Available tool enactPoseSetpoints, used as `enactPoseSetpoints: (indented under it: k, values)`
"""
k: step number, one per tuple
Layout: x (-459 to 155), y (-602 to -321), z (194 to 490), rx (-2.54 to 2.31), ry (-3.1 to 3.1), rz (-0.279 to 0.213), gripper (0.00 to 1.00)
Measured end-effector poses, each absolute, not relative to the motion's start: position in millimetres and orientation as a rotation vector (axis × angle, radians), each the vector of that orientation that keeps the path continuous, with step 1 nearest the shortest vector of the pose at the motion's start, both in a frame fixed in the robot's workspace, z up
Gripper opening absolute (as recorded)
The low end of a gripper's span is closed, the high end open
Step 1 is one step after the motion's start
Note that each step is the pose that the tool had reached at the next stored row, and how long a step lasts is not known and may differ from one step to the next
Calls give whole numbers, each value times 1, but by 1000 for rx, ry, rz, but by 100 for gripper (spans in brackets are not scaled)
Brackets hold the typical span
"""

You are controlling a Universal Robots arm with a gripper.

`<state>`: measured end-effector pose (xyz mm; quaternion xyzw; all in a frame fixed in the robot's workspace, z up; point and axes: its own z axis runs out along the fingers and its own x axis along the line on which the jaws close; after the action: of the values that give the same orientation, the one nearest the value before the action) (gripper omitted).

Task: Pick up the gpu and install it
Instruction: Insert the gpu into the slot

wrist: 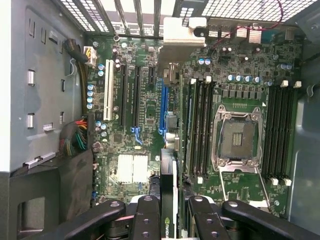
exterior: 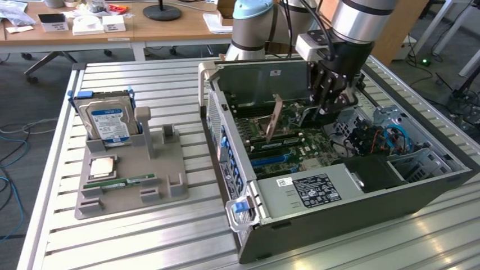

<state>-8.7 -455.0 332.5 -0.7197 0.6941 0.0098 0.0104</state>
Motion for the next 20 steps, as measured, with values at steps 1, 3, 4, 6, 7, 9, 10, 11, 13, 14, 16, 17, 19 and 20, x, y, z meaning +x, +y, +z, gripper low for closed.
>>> enactPoseSetpoints:
  k: [1,3,4,6,7,9,10,11,13,14,16,17,19,20]
  values:
    - [-9,-455,332,-2246,2166,31,27]
    - [-9,-455,331,-2246,2166,31,27]
    - [-9,-455,330,-2246,2166,31,27]
    - [-9,-455,329,-2246,2166,31,27]
    - [-9,-456,328,-2246,2166,31,27]
    - [-10,-456,327,-2246,2166,30,27]
    - [-10,-456,326,-2246,2166,30,27]
    - [-10,-456,325,-2246,2166,30,27]
    - [-11,-456,323,-2246,2166,30,27]
    - [-12,-456,322,-2246,2166,29,27]
    - [-12,-457,320,-2245,2165,29,27]
    - [-13,-457,319,-2245,2165,29,27]
    - [-13,-457,317,-2245,2165,28,27]
    - [-14,-457,316,-2245,2165,28,27]
